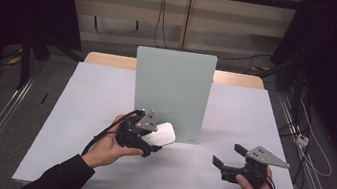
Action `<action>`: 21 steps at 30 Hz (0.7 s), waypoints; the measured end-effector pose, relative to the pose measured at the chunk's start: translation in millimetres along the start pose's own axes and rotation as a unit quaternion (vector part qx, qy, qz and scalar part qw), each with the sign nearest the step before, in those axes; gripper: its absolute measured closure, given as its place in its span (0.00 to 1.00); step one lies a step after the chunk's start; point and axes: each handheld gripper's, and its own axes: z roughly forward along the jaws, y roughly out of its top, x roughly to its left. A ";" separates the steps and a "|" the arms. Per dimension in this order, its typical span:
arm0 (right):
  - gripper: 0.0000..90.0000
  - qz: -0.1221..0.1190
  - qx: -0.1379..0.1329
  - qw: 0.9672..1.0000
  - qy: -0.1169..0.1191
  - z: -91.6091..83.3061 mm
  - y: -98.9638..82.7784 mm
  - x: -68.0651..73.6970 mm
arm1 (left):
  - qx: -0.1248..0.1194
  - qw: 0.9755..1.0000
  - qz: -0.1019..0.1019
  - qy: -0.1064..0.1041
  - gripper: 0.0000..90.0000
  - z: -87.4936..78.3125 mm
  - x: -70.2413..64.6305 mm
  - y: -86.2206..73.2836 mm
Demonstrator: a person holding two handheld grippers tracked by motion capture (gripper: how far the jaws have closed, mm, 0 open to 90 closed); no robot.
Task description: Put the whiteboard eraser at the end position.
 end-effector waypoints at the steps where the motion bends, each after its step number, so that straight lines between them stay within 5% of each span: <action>1: 0.06 -0.001 -0.001 1.000 -0.001 0.0 0.1 0.0 | 0.006 1.000 0.003 -0.001 0.35 2.9 -1.7 0.2; 15: 0.06 -0.001 0.001 1.000 0.000 0.1 0.1 0.2 | 0.055 0.997 0.020 -0.047 0.35 27.1 -13.3 0.8; 16: 0.06 0.000 0.001 1.000 0.000 0.2 0.1 0.2 | 0.071 0.997 0.027 -0.031 0.35 26.6 -15.0 2.5; 17: 0.06 -0.001 0.001 1.000 0.000 0.3 0.1 0.2 | 0.056 0.997 0.020 -0.047 0.35 30.0 -15.0 1.1; 21: 0.06 -0.001 0.001 1.000 0.000 0.2 0.0 0.3 | 0.065 0.996 0.023 -0.055 0.35 35.3 -15.9 1.7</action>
